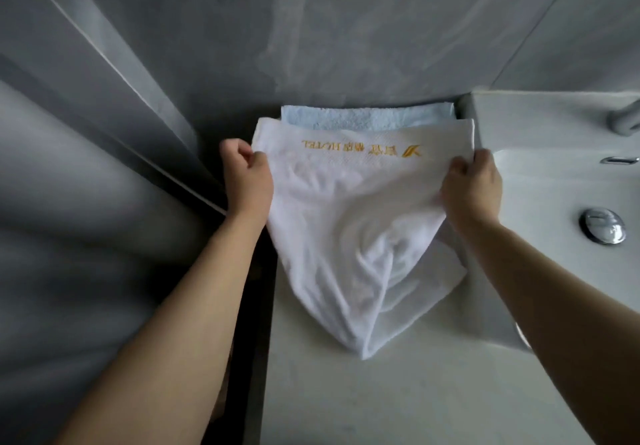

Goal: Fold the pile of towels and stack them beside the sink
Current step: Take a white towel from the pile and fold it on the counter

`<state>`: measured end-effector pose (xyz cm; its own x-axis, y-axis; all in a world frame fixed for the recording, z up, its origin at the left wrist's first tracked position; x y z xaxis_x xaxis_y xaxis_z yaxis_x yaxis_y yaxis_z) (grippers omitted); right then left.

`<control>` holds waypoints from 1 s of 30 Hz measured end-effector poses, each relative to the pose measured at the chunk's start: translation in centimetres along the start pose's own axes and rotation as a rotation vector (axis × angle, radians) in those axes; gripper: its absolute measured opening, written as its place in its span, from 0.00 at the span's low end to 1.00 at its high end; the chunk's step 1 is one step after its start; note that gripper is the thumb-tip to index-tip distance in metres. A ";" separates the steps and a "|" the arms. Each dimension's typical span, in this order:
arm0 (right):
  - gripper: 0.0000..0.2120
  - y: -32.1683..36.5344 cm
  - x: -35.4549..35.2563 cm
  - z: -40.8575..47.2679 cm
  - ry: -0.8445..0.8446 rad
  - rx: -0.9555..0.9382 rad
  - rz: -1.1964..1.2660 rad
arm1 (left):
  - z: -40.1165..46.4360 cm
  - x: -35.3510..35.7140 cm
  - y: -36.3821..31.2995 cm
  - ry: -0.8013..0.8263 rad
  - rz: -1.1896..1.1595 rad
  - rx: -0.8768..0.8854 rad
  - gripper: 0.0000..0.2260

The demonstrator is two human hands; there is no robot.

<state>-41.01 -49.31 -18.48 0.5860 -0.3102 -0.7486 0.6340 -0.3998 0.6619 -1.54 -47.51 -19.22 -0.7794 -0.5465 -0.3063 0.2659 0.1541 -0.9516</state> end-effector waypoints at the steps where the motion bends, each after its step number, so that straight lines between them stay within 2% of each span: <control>1: 0.12 0.9 0.3 1.3 -0.007 -0.035 -0.071 | 1.5 1.0 -0.6 0.013 0.047 0.025 0.06; 5: 0.12 3.9 2.3 5.9 -0.036 -0.219 -0.438 | 5.2 4.5 -0.8 0.057 0.269 0.088 0.03; 8: 0.09 4.5 4.6 7.8 -0.002 -0.289 -0.603 | 6.3 6.5 0.9 0.065 0.417 0.058 0.02; 16: 0.04 3.4 6.7 10.7 -0.055 -0.294 -0.642 | 5.4 8.8 3.0 0.036 0.497 0.107 0.06; 18: 0.06 3.3 6.9 10.9 -0.043 -0.285 -0.646 | 5.2 8.8 2.9 0.049 0.502 0.099 0.04; 20: 0.14 3.1 6.7 10.5 -0.019 -0.222 -0.620 | 5.2 8.7 3.2 0.088 0.501 0.049 0.05; 22: 0.25 3.4 5.5 8.6 -0.063 -0.184 -0.493 | 5.1 8.2 3.4 0.115 0.483 -0.003 0.09; 24: 0.30 3.2 4.5 4.9 -0.093 -0.155 -0.238 | 4.3 6.7 2.7 0.072 0.482 0.049 0.15; 26: 0.26 0.6 4.9 0.8 -0.045 -0.003 0.170 | 2.5 4.9 1.7 0.009 0.473 0.186 0.18; 27: 0.21 -1.6 5.7 -1.2 -0.011 0.165 0.363 | 1.2 4.0 2.1 -0.014 0.422 0.202 0.17; 28: 0.17 -3.9 6.9 -3.1 0.029 0.353 0.505 | -0.2 3.1 3.4 -0.034 0.338 0.143 0.15; 30: 0.11 -6.9 9.2 -6.2 0.192 0.589 0.549 | -3.3 1.3 7.8 -0.101 0.138 -0.160 0.08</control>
<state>-36.87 -44.08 -29.71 0.8453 -0.4615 -0.2693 -0.1045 -0.6370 0.7637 -2.38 -44.33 -27.12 -0.6789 -0.5899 -0.4372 0.2660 0.3574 -0.8953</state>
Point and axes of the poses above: each hand's wrist, its own z-axis towards the middle knuckle, its own x-axis out of the palm, y = z × x, the point moved 10 cm from there along z, towards the middle knuckle, and after that the axes turned 3 degrees about x, right-handed, at the moved point
